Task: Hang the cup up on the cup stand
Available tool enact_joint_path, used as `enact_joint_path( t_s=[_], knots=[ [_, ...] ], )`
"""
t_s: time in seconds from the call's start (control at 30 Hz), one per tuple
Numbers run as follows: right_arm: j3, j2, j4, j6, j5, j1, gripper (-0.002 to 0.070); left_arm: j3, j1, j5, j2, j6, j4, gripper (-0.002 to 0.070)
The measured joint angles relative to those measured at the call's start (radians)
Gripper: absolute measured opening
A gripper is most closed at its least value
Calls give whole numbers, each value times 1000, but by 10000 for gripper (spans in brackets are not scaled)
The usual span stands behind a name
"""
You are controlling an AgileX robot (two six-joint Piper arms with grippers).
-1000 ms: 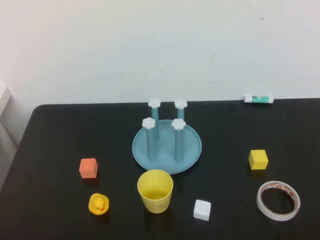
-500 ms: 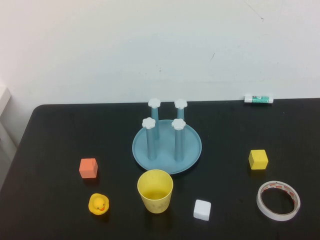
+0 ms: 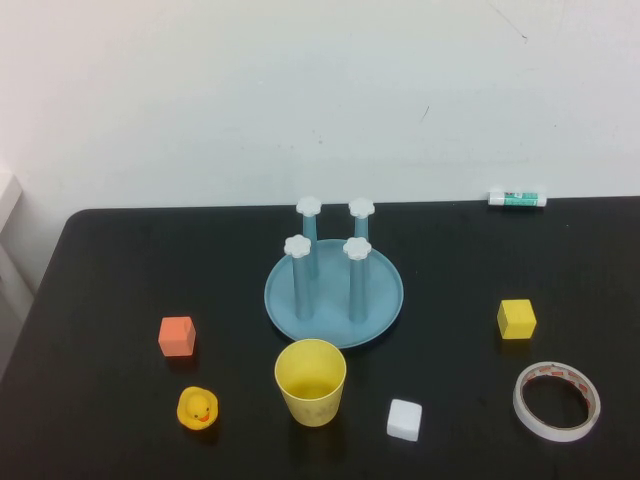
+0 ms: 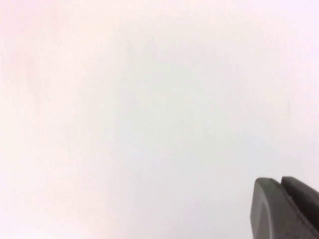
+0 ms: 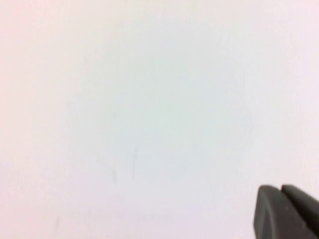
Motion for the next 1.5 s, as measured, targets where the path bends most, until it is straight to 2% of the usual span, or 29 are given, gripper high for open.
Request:
enact_joint_path(
  t_s=[0.2,0.3,0.37,0.43,0.53,0.67,0.8,1.0,1.27,1.37,1.5],
  knots=[
    [0,0,2,16,-191,0,-1,0,0,-293,0,-4,0,-1],
    [0,0,9,16,-220,0,-1,0,0,-367,0,-4,6,-1],
    [-6,0,9,16,-205,0,-1,-2,0,-347,-2,-4,30,-1],
    [-52,0,-1,16,-85,0,-1,-50,0,-230,-2,-8,88,-1],
    [-205,0,-63,16,181,0,-1,-207,0,107,-2,-40,184,-1],
    [-402,72,-92,16,490,0,-1,-426,0,475,50,-52,221,-1],
    [-548,224,-40,-47,751,0,-1,-522,0,651,138,-52,204,-1],
    [-678,529,252,-398,951,0,-1,-495,0,703,218,-52,76,-1],
    [-711,964,936,-1050,966,16,-1,-406,0,715,238,-52,25,-1],
    [-712,1139,1134,-1209,908,96,-1,-380,0,715,238,-52,13,-1],
    [-718,1299,1287,-1306,729,298,-1,-355,0,710,238,-52,10,-1]
  ],
)
